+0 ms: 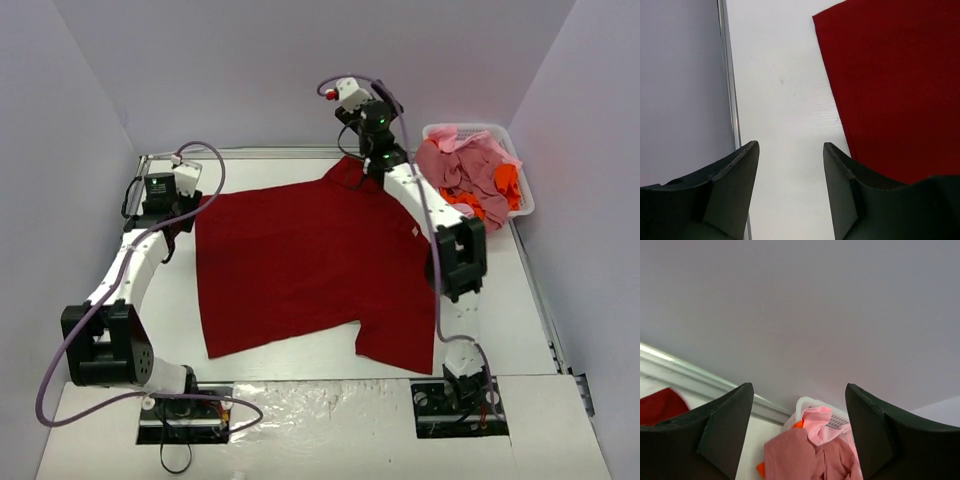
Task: Fold and stack the t-shirts
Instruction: Flatten out the tshirt
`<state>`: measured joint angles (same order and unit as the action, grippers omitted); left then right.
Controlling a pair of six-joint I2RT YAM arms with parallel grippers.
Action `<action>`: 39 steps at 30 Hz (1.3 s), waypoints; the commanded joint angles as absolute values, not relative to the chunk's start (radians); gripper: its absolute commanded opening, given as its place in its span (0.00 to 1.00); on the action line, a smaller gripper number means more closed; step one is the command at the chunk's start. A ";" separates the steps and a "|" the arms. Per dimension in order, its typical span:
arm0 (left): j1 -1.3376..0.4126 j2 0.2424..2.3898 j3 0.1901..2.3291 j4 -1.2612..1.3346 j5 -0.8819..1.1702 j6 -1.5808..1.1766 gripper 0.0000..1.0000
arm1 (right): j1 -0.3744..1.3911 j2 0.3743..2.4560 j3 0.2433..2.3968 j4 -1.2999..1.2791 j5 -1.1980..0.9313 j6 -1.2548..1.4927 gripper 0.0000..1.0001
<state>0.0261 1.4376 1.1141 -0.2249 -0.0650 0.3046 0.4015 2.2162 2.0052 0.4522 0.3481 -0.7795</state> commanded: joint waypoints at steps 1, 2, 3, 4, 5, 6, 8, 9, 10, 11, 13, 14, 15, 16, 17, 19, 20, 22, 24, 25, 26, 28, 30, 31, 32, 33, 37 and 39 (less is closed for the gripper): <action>0.017 1.358 1.106 -0.363 0.030 0.339 0.53 | 0.380 2.005 1.906 0.036 0.141 -0.543 0.69; 0.014 1.344 1.100 -0.386 0.055 0.353 0.52 | 0.379 1.937 1.828 -0.019 0.079 -0.537 0.67; 0.011 1.315 1.082 -0.438 0.081 0.366 0.52 | 0.377 1.902 1.786 -0.117 0.052 -0.526 0.66; 0.011 1.299 1.071 -0.469 0.110 0.386 0.52 | 0.376 1.867 1.743 -0.156 0.034 -0.523 0.65; -0.023 1.286 1.062 -0.527 0.150 0.426 0.51 | 0.374 1.800 1.702 -0.199 -0.001 -0.519 0.63; -0.043 1.252 1.036 -0.552 0.169 0.445 0.51 | 0.364 1.767 1.628 -0.281 -0.047 -0.515 0.62; -0.070 1.218 1.005 -0.604 0.196 0.495 0.50 | 0.350 1.700 1.550 -0.340 -0.092 -0.508 0.60; -0.089 1.186 0.988 -0.651 0.204 0.541 0.50 | 0.344 1.634 1.476 -0.388 -0.119 -0.505 0.59; -0.136 1.171 0.958 -0.679 0.201 0.566 0.50 | 0.327 1.600 1.441 -0.405 -0.129 -0.493 0.58; -0.161 1.160 0.945 -0.707 0.198 0.609 0.49 | 0.316 1.542 1.407 -0.423 -0.141 -0.491 0.57; -0.205 1.129 0.905 -0.773 0.187 0.635 0.48 | 0.284 1.493 1.321 -0.475 -0.173 -0.485 0.57; -0.230 1.120 0.893 -0.797 0.190 0.653 0.48 | 0.273 1.450 1.295 -0.488 -0.179 -0.485 0.57; -0.238 1.102 0.879 -0.804 0.207 0.661 0.47 | 0.264 1.431 1.270 -0.505 -0.187 -0.483 0.57; -0.250 1.094 0.852 -0.808 0.213 0.673 0.47 | 0.243 1.401 1.225 -0.508 -0.187 -0.485 0.57; -0.256 1.089 0.838 -0.807 0.219 0.679 0.47 | 0.232 1.387 1.204 -0.508 -0.184 -0.483 0.57; -0.271 1.080 0.803 -0.813 0.229 0.704 0.47 | 0.210 1.370 1.155 -0.506 -0.190 -0.479 0.57; -0.294 1.084 0.790 -0.816 0.222 0.728 0.47 | 0.190 1.368 1.146 -0.506 -0.192 -0.471 0.57; -0.322 1.094 0.766 -0.824 0.196 0.756 0.46 | 0.173 1.385 1.123 -0.505 -0.195 -0.468 0.57; -0.356 1.104 0.758 -0.850 0.201 0.765 0.45 | 0.150 1.411 1.118 -0.503 -0.201 -0.454 0.57; -0.365 1.106 0.755 -0.857 0.213 0.767 0.45 | 0.144 1.426 1.117 -0.505 -0.204 -0.450 0.56; -0.376 1.106 0.753 -0.877 0.224 0.769 0.45 | 0.138 1.458 1.115 -0.505 -0.213 -0.446 0.54; -0.414 1.097 0.744 -0.899 0.241 0.776 0.45 | 0.127 1.492 1.117 -0.503 -0.221 -0.442 0.50; -0.468 1.072 0.723 -0.900 0.207 0.773 0.45 | 0.114 1.535 1.121 -0.503 -0.245 -0.436 0.49; -0.480 1.066 0.719 -0.896 0.192 0.769 0.45 | 0.110 1.551 1.126 -0.503 -0.255 -0.434 0.49; -0.497 1.060 0.719 -0.894 0.181 0.767 0.45 | 0.098 1.574 1.134 -0.503 -0.267 -0.431 0.49; -0.506 1.060 0.719 -0.899 0.183 0.772 0.45 | 0.092 1.594 1.138 -0.505 -0.273 -0.431 0.50; -0.584 1.101 0.745 -0.917 0.178 0.766 0.45 | 0.072 1.631 1.152 -0.506 -0.273 -0.428 0.51; -0.621 1.135 0.755 -0.919 0.152 0.762 0.45 | 0.068 1.637 1.151 -0.506 -0.270 -0.431 0.52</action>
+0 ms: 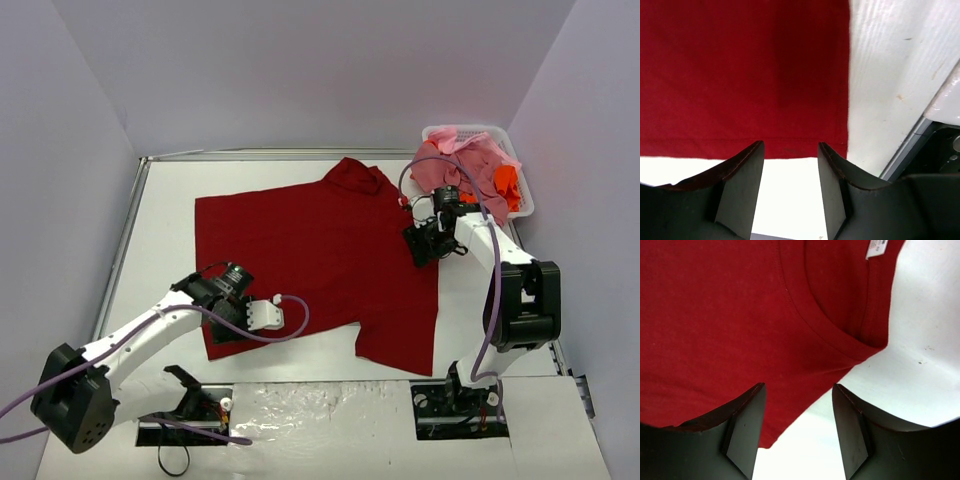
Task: Fold and stack the t-shirts
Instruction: Flatten out the tshirt
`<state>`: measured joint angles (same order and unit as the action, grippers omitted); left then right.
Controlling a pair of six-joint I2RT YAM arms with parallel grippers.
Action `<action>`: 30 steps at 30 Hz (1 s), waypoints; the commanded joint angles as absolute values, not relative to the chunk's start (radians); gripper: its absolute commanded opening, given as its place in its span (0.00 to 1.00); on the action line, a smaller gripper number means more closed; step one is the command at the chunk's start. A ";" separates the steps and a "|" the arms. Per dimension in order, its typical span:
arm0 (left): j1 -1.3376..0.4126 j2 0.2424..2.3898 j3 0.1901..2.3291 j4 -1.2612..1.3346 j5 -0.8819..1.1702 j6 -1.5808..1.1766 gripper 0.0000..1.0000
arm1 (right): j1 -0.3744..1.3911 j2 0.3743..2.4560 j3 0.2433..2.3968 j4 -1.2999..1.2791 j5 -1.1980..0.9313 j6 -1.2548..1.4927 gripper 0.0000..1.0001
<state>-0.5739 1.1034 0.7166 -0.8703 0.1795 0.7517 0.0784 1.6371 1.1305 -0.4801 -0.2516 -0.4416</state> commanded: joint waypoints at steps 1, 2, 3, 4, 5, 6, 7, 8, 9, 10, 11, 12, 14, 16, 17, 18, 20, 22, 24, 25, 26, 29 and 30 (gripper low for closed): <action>-0.649 1.144 0.756 -0.919 0.143 0.755 0.45 | 0.064 1.637 1.150 -0.506 -0.267 -0.431 0.52; -0.661 1.160 0.758 -0.919 0.135 0.755 0.45 | 0.061 1.637 1.149 -0.506 -0.267 -0.431 0.52; -0.672 1.167 0.761 -0.920 0.117 0.752 0.45 | 0.058 1.637 1.147 -0.506 -0.264 -0.431 0.52; -0.693 1.175 0.773 -0.931 0.111 0.753 0.45 | 0.054 1.635 1.146 -0.506 -0.262 -0.430 0.53; -0.701 1.190 0.784 -0.943 0.104 0.756 0.45 | 0.052 1.632 1.146 -0.506 -0.262 -0.431 0.53; -0.706 1.198 0.799 -0.959 0.101 0.762 0.45 | 0.049 1.631 1.147 -0.505 -0.256 -0.431 0.53; -0.710 1.206 0.813 -0.986 0.100 0.771 0.45 | 0.049 1.629 1.150 -0.505 -0.256 -0.430 0.53; -0.716 1.224 0.846 -1.003 0.094 0.778 0.45 | 0.046 1.631 1.154 -0.505 -0.256 -0.428 0.53; -0.718 1.235 0.860 -1.017 0.086 0.784 0.45 | 0.045 1.631 1.154 -0.505 -0.256 -0.426 0.53; -0.719 1.259 0.873 -1.043 0.059 0.791 0.45 | 0.044 1.634 1.155 -0.505 -0.256 -0.425 0.53; -0.721 1.275 0.899 -1.055 0.046 0.792 0.45 | 0.046 1.635 1.155 -0.505 -0.256 -0.425 0.53; -0.722 1.288 0.908 -1.080 0.043 0.788 0.45 | 0.045 1.638 1.154 -0.505 -0.255 -0.425 0.53; -0.738 1.325 0.923 -1.098 0.049 0.772 0.45 | 0.043 1.640 1.152 -0.505 -0.250 -0.423 0.53; -0.752 1.344 0.922 -1.089 0.058 0.734 0.45 | 0.043 1.634 1.152 -0.503 -0.256 -0.425 0.53; -0.755 1.345 0.916 -1.077 0.067 0.721 0.45 | 0.041 1.632 1.152 -0.503 -0.259 -0.423 0.54; -0.755 1.344 0.911 -1.043 0.077 0.692 0.45 | 0.041 1.629 1.152 -0.502 -0.262 -0.423 0.54; -0.756 1.325 0.899 -1.000 0.101 0.657 0.45 | 0.043 1.626 1.147 -0.503 -0.262 -0.426 0.54; -0.758 1.296 0.870 -0.936 0.103 0.612 0.45 | 0.043 1.620 1.144 -0.500 -0.264 -0.429 0.54; -0.758 1.270 0.830 -0.869 0.095 0.575 0.45 | 0.043 1.621 1.143 -0.499 -0.265 -0.430 0.54; -0.759 1.244 0.819 -0.852 0.084 0.565 0.45 | 0.041 1.623 1.143 -0.497 -0.267 -0.430 0.54; -0.762 1.230 0.813 -0.832 0.054 0.551 0.43 | 0.041 1.624 1.143 -0.495 -0.268 -0.430 0.54; -0.762 1.151 0.775 -0.762 -0.032 0.528 0.42 | 0.041 1.626 1.138 -0.491 -0.278 -0.430 0.54; -0.762 1.132 0.763 -0.746 -0.034 0.534 0.42 | 0.041 1.626 1.132 -0.483 -0.284 -0.428 0.54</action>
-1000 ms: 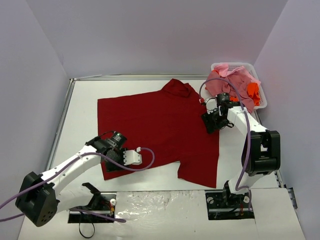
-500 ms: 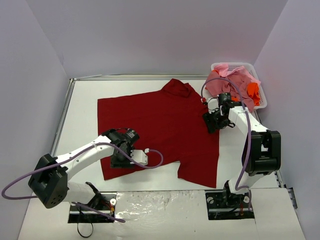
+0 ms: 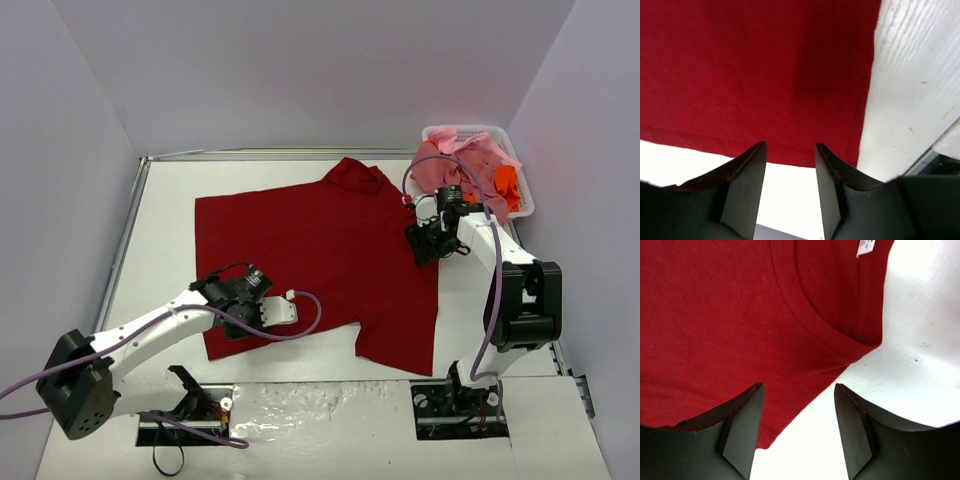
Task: Fold and stack the t-shirts
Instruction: Flatten out the tshirt
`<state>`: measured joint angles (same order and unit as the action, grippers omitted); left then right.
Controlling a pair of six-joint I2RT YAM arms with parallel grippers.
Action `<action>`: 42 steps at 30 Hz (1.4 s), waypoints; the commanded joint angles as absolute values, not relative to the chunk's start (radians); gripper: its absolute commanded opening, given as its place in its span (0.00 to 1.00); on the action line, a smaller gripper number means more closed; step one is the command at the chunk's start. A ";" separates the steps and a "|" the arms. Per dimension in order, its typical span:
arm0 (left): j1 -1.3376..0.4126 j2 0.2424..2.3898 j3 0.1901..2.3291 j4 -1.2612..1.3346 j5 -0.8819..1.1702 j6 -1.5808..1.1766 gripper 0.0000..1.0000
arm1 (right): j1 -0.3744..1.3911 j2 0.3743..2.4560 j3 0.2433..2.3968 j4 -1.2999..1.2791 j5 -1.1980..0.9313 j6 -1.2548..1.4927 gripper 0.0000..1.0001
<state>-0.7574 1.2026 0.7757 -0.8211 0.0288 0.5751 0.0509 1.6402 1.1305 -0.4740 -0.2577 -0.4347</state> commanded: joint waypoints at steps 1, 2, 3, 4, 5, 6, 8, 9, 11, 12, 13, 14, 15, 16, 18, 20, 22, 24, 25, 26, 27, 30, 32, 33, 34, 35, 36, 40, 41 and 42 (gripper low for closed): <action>-0.764 1.097 0.743 -0.741 -0.032 0.535 0.42 | 0.040 1.629 1.131 -0.482 -0.285 -0.426 0.54; -0.764 1.085 0.733 -0.739 -0.031 0.540 0.42 | 0.040 1.628 1.128 -0.482 -0.287 -0.426 0.55; -0.765 1.077 0.724 -0.739 -0.029 0.549 0.42 | 0.037 1.628 1.124 -0.479 -0.290 -0.426 0.55; -0.767 1.071 0.706 -0.741 -0.031 0.555 0.42 | 0.034 1.626 1.115 -0.471 -0.296 -0.426 0.55; -0.767 1.071 0.700 -0.742 -0.034 0.557 0.42 | 0.032 1.625 1.112 -0.468 -0.298 -0.426 0.56; -0.767 1.074 0.695 -0.745 -0.038 0.557 0.41 | 0.031 1.621 1.108 -0.466 -0.299 -0.426 0.56; -0.767 1.078 0.692 -0.761 -0.034 0.555 0.41 | 0.025 1.609 1.100 -0.462 -0.313 -0.431 0.58; -0.767 1.075 0.693 -0.765 -0.023 0.560 0.41 | 0.023 1.603 1.098 -0.459 -0.319 -0.433 0.59; -0.767 1.069 0.693 -0.773 -0.003 0.569 0.41 | 0.014 1.594 1.092 -0.457 -0.333 -0.436 0.59; -0.767 1.065 0.695 -0.778 0.000 0.575 0.41 | 0.009 1.592 1.091 -0.454 -0.337 -0.436 0.59; -0.767 1.063 0.695 -0.781 0.029 0.581 0.41 | 0.006 1.591 1.089 -0.454 -0.347 -0.437 0.59; -0.767 1.062 0.696 -0.791 0.038 0.587 0.41 | 0.005 1.586 1.083 -0.453 -0.351 -0.439 0.59; -0.767 1.066 0.701 -0.804 0.064 0.601 0.42 | 0.005 1.585 1.074 -0.445 -0.356 -0.437 0.60; -0.769 1.072 0.709 -0.816 0.077 0.606 0.42 | 0.006 1.585 1.074 -0.440 -0.356 -0.439 0.60; -0.770 1.106 0.735 -0.865 0.100 0.617 0.42 | -0.031 1.586 1.065 -0.434 -0.359 -0.436 0.61; -0.776 1.132 0.749 -0.903 0.115 0.621 0.42 | -0.034 1.588 1.065 -0.433 -0.360 -0.436 0.61; -0.784 1.167 0.758 -0.910 0.112 0.621 0.42 | -0.035 1.589 1.063 -0.431 -0.365 -0.434 0.62; -0.785 1.206 0.761 -0.897 0.098 0.618 0.42 | -0.037 1.588 1.063 -0.430 -0.371 -0.433 0.62; -0.785 1.216 0.762 -0.875 0.094 0.614 0.42 | -0.038 1.588 1.063 -0.430 -0.373 -0.434 0.62; -0.785 1.233 0.761 -0.855 0.089 0.603 0.41 | -0.037 1.589 1.062 -0.431 -0.374 -0.436 0.62; -0.779 1.241 0.759 -0.806 0.063 0.595 0.41 | -0.038 1.589 1.058 -0.431 -0.374 -0.437 0.63; -0.753 1.275 0.778 -0.749 0.061 0.563 0.40 | -0.038 1.595 1.057 -0.428 -0.371 -0.439 0.63; -0.703 1.307 0.825 -0.726 0.078 0.536 0.40 | -0.040 1.597 1.052 -0.428 -0.371 -0.440 0.63; -0.654 1.321 0.863 -0.727 0.113 0.532 0.40 | -0.040 1.595 1.049 -0.428 -0.370 -0.440 0.63; -0.631 1.351 0.880 -0.726 0.123 0.526 0.40 | -0.040 1.597 1.048 -0.426 -0.371 -0.442 0.63; -0.611 1.367 0.894 -0.721 0.120 0.523 0.40 | -0.040 1.598 1.049 -0.425 -0.368 -0.442 0.63; -0.591 1.387 0.908 -0.724 0.117 0.520 0.40 | -0.040 1.600 1.046 -0.423 -0.368 -0.442 0.63; -0.453 1.526 0.980 -0.715 0.118 0.494 0.35 | -0.040 1.601 1.045 -0.420 -0.361 -0.443 0.62; -0.433 1.551 0.992 -0.712 0.118 0.488 0.33 | -0.040 1.603 1.045 -0.420 -0.360 -0.443 0.58; -0.413 1.577 1.003 -0.721 0.129 0.489 0.27 | -0.038 1.606 1.045 -0.423 -0.362 -0.445 0.56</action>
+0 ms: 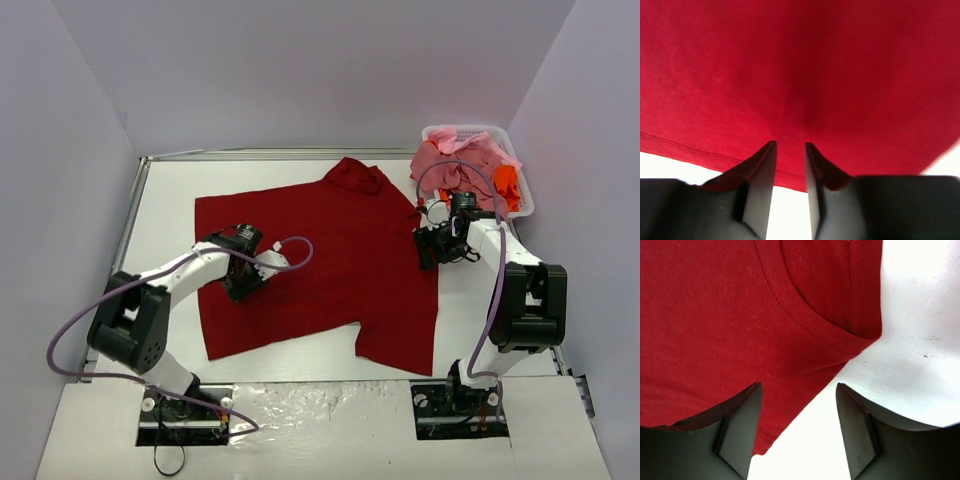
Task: Fold and stack the t-shirts
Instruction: Flatten out the tshirt
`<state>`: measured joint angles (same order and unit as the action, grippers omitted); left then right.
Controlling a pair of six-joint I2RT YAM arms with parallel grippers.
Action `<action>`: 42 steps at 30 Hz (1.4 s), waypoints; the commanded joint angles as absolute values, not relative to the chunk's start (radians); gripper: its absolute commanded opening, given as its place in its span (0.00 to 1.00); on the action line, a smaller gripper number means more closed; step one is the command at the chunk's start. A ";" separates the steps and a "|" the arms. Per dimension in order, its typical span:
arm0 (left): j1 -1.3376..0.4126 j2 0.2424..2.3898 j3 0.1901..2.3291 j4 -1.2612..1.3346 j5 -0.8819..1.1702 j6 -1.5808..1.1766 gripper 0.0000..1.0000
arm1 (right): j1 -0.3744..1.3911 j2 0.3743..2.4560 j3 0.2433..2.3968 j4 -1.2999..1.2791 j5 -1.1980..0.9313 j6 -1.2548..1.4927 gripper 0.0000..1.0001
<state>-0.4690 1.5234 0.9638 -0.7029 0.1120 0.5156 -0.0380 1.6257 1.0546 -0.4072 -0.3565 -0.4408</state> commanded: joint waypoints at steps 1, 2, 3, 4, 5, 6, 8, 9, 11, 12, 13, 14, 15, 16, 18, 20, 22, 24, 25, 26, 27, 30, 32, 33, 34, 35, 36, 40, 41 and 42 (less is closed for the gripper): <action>-0.396 1.616 1.012 -0.719 0.144 0.492 0.23 | -0.037 1.606 1.043 -0.423 -0.362 -0.445 0.56; -0.371 1.634 1.025 -0.716 0.137 0.489 0.20 | -0.038 1.606 1.045 -0.423 -0.362 -0.445 0.54; -0.364 1.652 1.029 -0.712 0.133 0.489 0.15 | -0.038 1.605 1.045 -0.423 -0.362 -0.445 0.54; -0.357 1.687 1.034 -0.712 0.133 0.492 0.13 | -0.038 1.605 1.045 -0.423 -0.362 -0.445 0.54; -0.347 1.703 1.046 -0.710 0.123 0.491 0.11 | -0.038 1.602 1.046 -0.422 -0.367 -0.445 0.54; -0.344 1.722 1.054 -0.713 0.117 0.488 0.10 | -0.037 1.600 1.045 -0.423 -0.367 -0.443 0.54; -0.331 1.778 1.074 -0.730 0.135 0.488 0.08 | -0.038 1.597 1.045 -0.423 -0.368 -0.445 0.54; -0.315 1.796 1.098 -0.747 0.140 0.488 0.08 | -0.037 1.595 1.045 -0.423 -0.368 -0.445 0.54; -0.298 1.844 1.123 -0.764 0.156 0.489 0.07 | -0.038 1.597 1.046 -0.423 -0.367 -0.445 0.54; -0.281 1.858 1.146 -0.772 0.153 0.492 0.07 | -0.037 1.600 1.048 -0.423 -0.367 -0.445 0.54; -0.272 1.885 1.158 -0.772 0.144 0.491 0.06 | -0.035 1.600 1.048 -0.423 -0.365 -0.445 0.54; -0.264 1.899 1.172 -0.776 0.138 0.492 0.06 | -0.035 1.601 1.048 -0.423 -0.365 -0.446 0.54; -0.249 1.913 1.189 -0.785 0.132 0.492 0.06 | -0.034 1.606 1.048 -0.423 -0.361 -0.446 0.54; -0.241 1.943 1.224 -0.791 0.129 0.489 0.06 | -0.034 1.608 1.048 -0.423 -0.357 -0.448 0.54; -0.226 1.969 1.261 -0.807 0.124 0.488 0.06 | -0.028 1.614 1.051 -0.422 -0.351 -0.449 0.54; -0.224 2.002 1.313 -0.813 0.120 0.489 0.06 | -0.023 1.623 1.052 -0.423 -0.342 -0.451 0.54; -0.224 2.029 1.363 -0.822 0.110 0.494 0.06 | -0.014 1.632 1.055 -0.422 -0.331 -0.454 0.54; -0.224 2.046 1.400 -0.834 0.101 0.492 0.06 | -0.008 1.641 1.055 -0.422 -0.325 -0.456 0.55; -0.222 2.063 1.437 -0.839 0.100 0.494 0.06 | -0.006 1.644 1.057 -0.422 -0.316 -0.457 0.55; -0.222 2.068 1.456 -0.844 0.101 0.491 0.06 | -0.006 1.646 1.057 -0.422 -0.311 -0.459 0.55; -0.222 2.080 1.472 -0.844 0.101 0.485 0.07 | -0.006 1.649 1.055 -0.422 -0.307 -0.459 0.55; -0.224 2.108 1.541 -0.857 0.112 0.468 0.07 | 0.015 1.644 1.057 -0.419 -0.302 -0.459 0.55; -0.224 2.120 1.592 -0.865 0.120 0.460 0.07 | 0.017 1.632 1.055 -0.416 -0.302 -0.457 0.56; -0.224 2.134 1.609 -0.868 0.118 0.451 0.07 | 0.018 1.631 1.054 -0.413 -0.305 -0.457 0.56; -0.224 2.138 1.635 -0.871 0.114 0.446 0.07 | 0.017 1.628 1.052 -0.414 -0.307 -0.457 0.57; -0.224 2.141 1.643 -0.871 0.109 0.442 0.07 | 0.017 1.628 1.049 -0.413 -0.310 -0.457 0.57; -0.224 2.143 1.649 -0.868 0.101 0.436 0.07 | 0.017 1.628 1.049 -0.414 -0.310 -0.459 0.58; -0.224 2.135 1.652 -0.844 0.083 0.422 0.07 | 0.018 1.623 1.051 -0.416 -0.327 -0.457 0.58; -0.222 2.132 1.652 -0.841 0.083 0.419 0.07 | 0.020 1.618 1.057 -0.416 -0.337 -0.459 0.58; -0.222 2.132 1.652 -0.841 0.087 0.413 0.07 | 0.021 1.620 1.061 -0.416 -0.345 -0.457 0.58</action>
<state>-0.2325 2.1265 1.6337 -0.9157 0.0910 0.4358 0.0135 1.6352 1.0546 -0.3996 -0.3222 -0.4492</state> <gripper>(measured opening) 0.072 0.581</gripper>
